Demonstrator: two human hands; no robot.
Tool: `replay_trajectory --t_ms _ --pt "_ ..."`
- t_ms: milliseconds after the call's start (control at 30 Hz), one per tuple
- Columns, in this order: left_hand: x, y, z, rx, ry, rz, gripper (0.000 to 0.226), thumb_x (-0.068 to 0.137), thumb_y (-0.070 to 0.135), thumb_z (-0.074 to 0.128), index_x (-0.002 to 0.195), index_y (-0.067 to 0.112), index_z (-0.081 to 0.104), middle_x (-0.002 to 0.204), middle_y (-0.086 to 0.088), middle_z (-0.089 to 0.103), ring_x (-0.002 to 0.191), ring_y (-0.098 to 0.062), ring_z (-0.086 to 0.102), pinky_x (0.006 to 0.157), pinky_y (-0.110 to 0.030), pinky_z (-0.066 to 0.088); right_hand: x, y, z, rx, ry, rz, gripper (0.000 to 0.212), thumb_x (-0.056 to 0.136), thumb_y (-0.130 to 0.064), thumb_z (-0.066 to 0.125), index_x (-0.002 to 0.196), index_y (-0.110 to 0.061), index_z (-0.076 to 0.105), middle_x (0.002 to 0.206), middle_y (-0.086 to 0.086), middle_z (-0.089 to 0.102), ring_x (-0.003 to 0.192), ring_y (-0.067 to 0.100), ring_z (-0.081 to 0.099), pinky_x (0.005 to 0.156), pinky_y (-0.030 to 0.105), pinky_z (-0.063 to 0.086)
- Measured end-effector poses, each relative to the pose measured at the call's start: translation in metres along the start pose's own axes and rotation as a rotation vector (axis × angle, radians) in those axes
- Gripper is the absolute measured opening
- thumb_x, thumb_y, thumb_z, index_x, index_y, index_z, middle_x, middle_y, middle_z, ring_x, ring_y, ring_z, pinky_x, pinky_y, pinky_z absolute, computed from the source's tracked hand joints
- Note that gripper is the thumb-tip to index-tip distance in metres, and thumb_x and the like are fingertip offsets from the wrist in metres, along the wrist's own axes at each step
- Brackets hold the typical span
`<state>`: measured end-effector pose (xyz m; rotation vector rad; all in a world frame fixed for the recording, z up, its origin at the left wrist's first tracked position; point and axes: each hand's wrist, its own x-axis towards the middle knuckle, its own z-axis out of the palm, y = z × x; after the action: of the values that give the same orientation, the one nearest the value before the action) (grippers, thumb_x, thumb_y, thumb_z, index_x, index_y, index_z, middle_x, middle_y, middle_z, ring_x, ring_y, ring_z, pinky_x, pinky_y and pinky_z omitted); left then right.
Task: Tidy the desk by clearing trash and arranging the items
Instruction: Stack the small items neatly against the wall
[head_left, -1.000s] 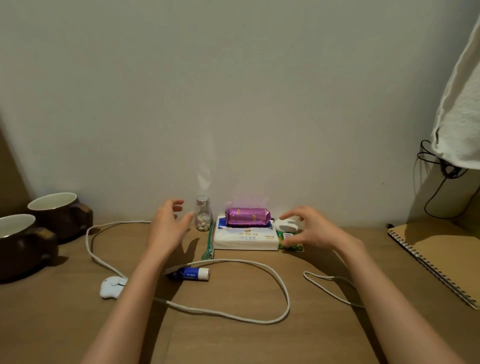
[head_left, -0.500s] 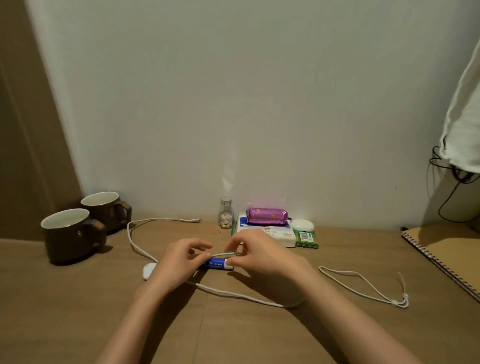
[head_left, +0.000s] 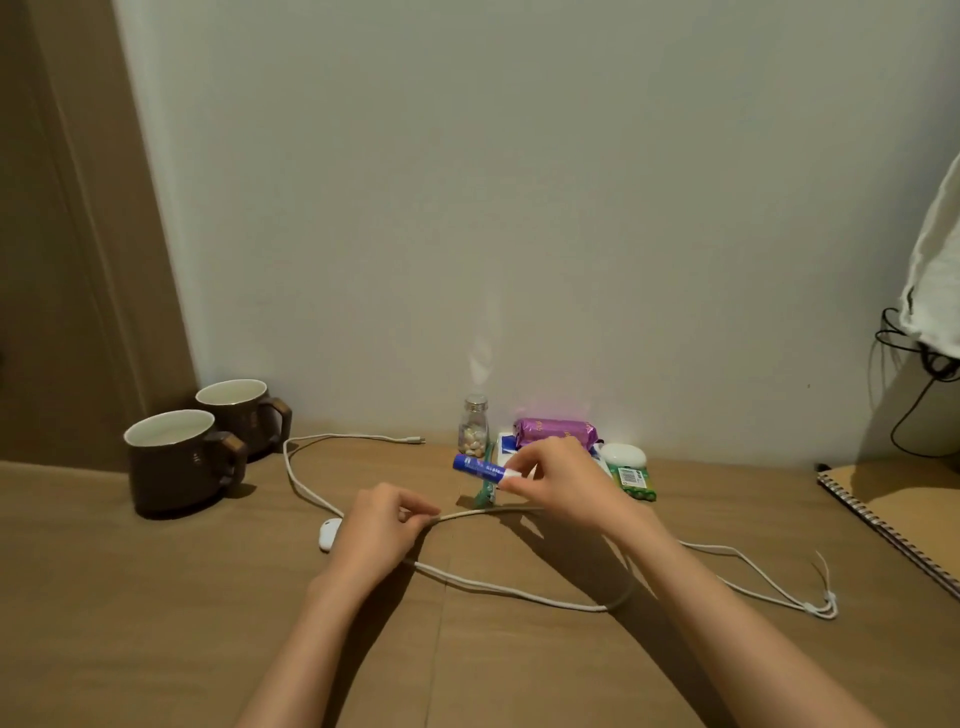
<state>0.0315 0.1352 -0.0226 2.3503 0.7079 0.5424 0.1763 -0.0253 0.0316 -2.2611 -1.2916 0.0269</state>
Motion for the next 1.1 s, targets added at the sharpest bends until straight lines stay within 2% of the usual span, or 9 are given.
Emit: replay_trajectory --t_ms 67,200,300,400,533,700,833,967,1100 --pt "0.001 -0.001 0.002 0.023 -0.026 -0.005 0.017 0.088 0.025 0.063 0.1 0.03 0.073 0.105 0.007 0.071 0.096 -0.007 0.061 0.081 -0.021 0.048 0.01 -0.005 0.007 -0.031 0.086 0.049 0.023 0.088 -0.029 0.064 0.102 -0.014 0.074 0.09 0.002 0.071 0.072 0.014 0.062 0.059 0.029 0.049" --pt "0.003 -0.001 0.006 0.026 0.04 -0.024 0.019 0.089 0.029 0.06 0.104 0.029 0.072 0.104 0.008 0.069 0.095 -0.008 0.06 0.083 -0.028 0.052 0.029 -0.017 0.036 -0.103 0.178 0.085 0.022 0.085 -0.025 0.065 0.1 -0.013 0.076 0.08 0.002 0.071 0.066 0.012 0.059 0.053 0.021 0.04" --pt "0.004 -0.002 0.012 -0.032 0.138 0.0 0.027 0.091 0.026 0.056 0.116 0.025 0.066 0.115 0.005 0.066 0.106 -0.011 0.059 0.09 -0.033 0.051 0.038 -0.023 0.055 -0.102 0.241 0.113 0.021 0.083 -0.024 0.067 0.099 -0.013 0.075 0.082 0.003 0.07 0.07 0.013 0.061 0.057 0.022 0.043" --pt "0.007 0.001 0.02 -0.088 0.13 0.019 0.037 0.095 0.02 0.048 0.131 0.02 0.054 0.129 0.0 0.06 0.119 -0.015 0.054 0.099 -0.033 0.045 0.045 -0.024 0.07 -0.151 0.282 0.134 0.022 0.081 -0.028 0.067 0.097 -0.015 0.074 0.091 0.006 0.069 0.084 0.016 0.058 0.066 0.027 0.05" --pt "0.013 0.004 0.03 -0.075 0.082 0.027 0.044 0.098 0.013 0.041 0.142 0.018 0.039 0.135 -0.002 0.054 0.123 -0.015 0.05 0.098 -0.026 0.04 0.047 -0.022 0.077 -0.201 0.284 0.131 0.02 0.084 -0.027 0.064 0.096 -0.014 0.073 0.091 0.007 0.066 0.098 0.022 0.049 0.078 0.035 0.048" --pt "0.024 0.004 0.037 -0.024 0.08 0.005 0.042 0.097 0.008 0.037 0.138 0.015 0.043 0.123 -0.006 0.059 0.111 -0.018 0.054 0.085 -0.024 0.04 0.047 -0.019 0.08 -0.278 0.242 0.103 0.02 0.085 -0.03 0.061 0.093 -0.016 0.072 0.091 0.002 0.065 0.1 0.022 0.046 0.084 0.038 0.044" --pt "0.029 0.002 0.04 -0.017 0.053 -0.008 0.044 0.097 0.008 0.038 0.141 0.015 0.04 0.129 -0.006 0.055 0.118 -0.019 0.051 0.096 -0.029 0.042 0.045 -0.015 0.079 -0.261 0.213 0.072 0.026 0.085 -0.037 0.063 0.101 -0.019 0.073 0.098 0.0 0.062 0.102 0.02 0.043 0.086 0.036 0.044" --pt "0.032 0.0 0.042 -0.054 0.042 -0.017 0.044 0.099 0.021 0.042 0.142 0.014 0.038 0.138 -0.007 0.05 0.126 -0.02 0.046 0.102 -0.033 0.039 0.037 -0.009 0.063 -0.177 0.176 0.047 0.036 0.089 -0.042 0.059 0.116 -0.021 0.069 0.116 -0.003 0.059 0.11 0.018 0.039 0.091 0.034 0.04" --pt "0.039 0.003 0.045 -0.037 0.044 -0.015 0.049 0.095 0.034 0.049 0.141 0.017 0.041 0.14 -0.005 0.049 0.13 -0.021 0.043 0.104 -0.034 0.036 0.023 0.007 0.051 -0.262 0.155 -0.003 0.035 0.095 -0.038 0.05 0.127 -0.025 0.061 0.13 -0.006 0.055 0.116 0.019 0.035 0.094 0.036 0.033"
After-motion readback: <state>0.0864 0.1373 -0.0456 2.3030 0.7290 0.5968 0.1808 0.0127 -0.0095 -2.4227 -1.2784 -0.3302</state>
